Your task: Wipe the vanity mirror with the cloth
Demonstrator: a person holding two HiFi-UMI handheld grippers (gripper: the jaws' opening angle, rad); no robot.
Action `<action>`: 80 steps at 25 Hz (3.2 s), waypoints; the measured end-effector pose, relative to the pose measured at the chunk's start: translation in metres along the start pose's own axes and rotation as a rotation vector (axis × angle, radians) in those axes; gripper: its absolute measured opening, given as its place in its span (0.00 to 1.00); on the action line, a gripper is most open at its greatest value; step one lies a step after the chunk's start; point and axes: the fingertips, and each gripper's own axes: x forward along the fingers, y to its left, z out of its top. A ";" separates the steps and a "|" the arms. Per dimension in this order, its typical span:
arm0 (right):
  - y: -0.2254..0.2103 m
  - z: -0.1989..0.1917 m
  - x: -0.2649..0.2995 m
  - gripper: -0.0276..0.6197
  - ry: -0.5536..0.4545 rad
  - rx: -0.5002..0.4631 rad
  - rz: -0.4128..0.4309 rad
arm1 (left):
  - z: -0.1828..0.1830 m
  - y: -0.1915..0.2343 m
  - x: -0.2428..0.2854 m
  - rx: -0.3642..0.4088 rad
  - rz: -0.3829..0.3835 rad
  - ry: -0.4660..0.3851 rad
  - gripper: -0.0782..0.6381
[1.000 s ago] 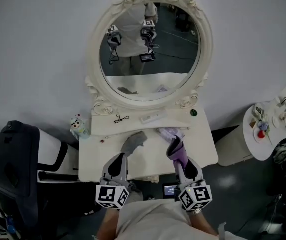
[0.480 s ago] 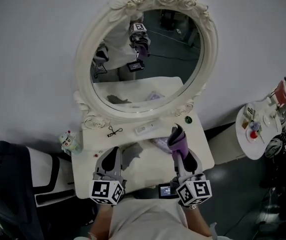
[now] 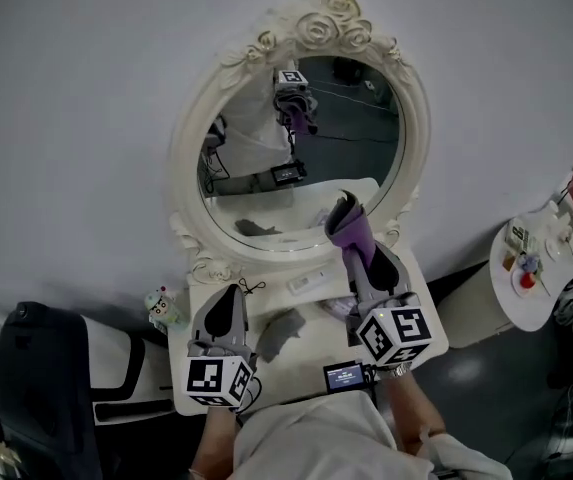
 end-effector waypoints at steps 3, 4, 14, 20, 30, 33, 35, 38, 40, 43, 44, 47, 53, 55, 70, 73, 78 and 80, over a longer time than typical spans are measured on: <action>0.010 0.029 0.031 0.23 -0.027 -0.024 0.071 | 0.016 0.004 0.002 0.000 0.055 0.027 0.11; 0.014 0.039 0.042 0.23 -0.039 -0.033 0.093 | 0.024 0.003 0.004 0.004 0.061 0.027 0.11; 0.043 0.119 0.130 0.23 -0.106 -0.041 0.212 | 0.093 -0.010 0.004 0.055 0.135 -0.067 0.11; 0.072 0.139 0.165 0.23 -0.091 -0.094 0.266 | 0.099 -0.009 -0.004 0.057 0.196 -0.076 0.11; 0.077 0.158 0.195 0.22 -0.101 -0.180 0.232 | 0.095 -0.008 -0.002 0.055 0.212 -0.070 0.11; 0.059 0.161 0.194 0.22 -0.117 -0.184 0.182 | 0.089 -0.011 0.007 0.040 0.188 -0.065 0.11; 0.039 0.163 0.192 0.22 -0.121 -0.172 0.142 | 0.084 -0.016 0.014 0.031 0.167 -0.060 0.11; 0.005 0.165 0.187 0.22 -0.115 -0.160 0.083 | 0.078 -0.023 0.026 0.027 0.134 -0.049 0.11; -0.015 0.165 0.185 0.22 -0.111 -0.157 0.046 | 0.074 -0.028 0.036 0.022 0.108 -0.038 0.11; -0.040 0.165 0.181 0.22 -0.103 -0.161 -0.001 | 0.069 -0.043 0.053 0.018 0.046 -0.025 0.11; -0.047 0.165 0.179 0.22 -0.099 -0.165 -0.017 | 0.068 -0.048 0.057 0.020 0.026 -0.024 0.11; -0.070 0.162 0.173 0.22 -0.088 -0.174 -0.068 | 0.065 -0.058 0.067 0.017 -0.014 -0.022 0.11; -0.109 0.159 0.164 0.22 -0.064 -0.185 -0.151 | 0.057 -0.068 0.077 -0.003 -0.048 -0.008 0.11; -0.113 0.156 0.161 0.22 -0.062 -0.175 -0.168 | 0.055 -0.069 0.076 -0.002 -0.049 -0.005 0.11; 0.073 0.090 0.176 0.22 -0.009 -0.185 0.222 | 0.066 -0.016 0.013 0.014 0.174 -0.038 0.11; 0.101 0.076 0.185 0.22 0.014 -0.184 0.267 | 0.067 0.004 -0.010 0.012 0.252 -0.045 0.11; 0.134 0.065 0.200 0.22 0.031 -0.171 0.305 | 0.068 0.030 -0.042 0.008 0.354 -0.048 0.11; 0.141 0.063 0.206 0.22 0.030 -0.167 0.308 | 0.068 0.036 -0.048 0.006 0.377 -0.048 0.11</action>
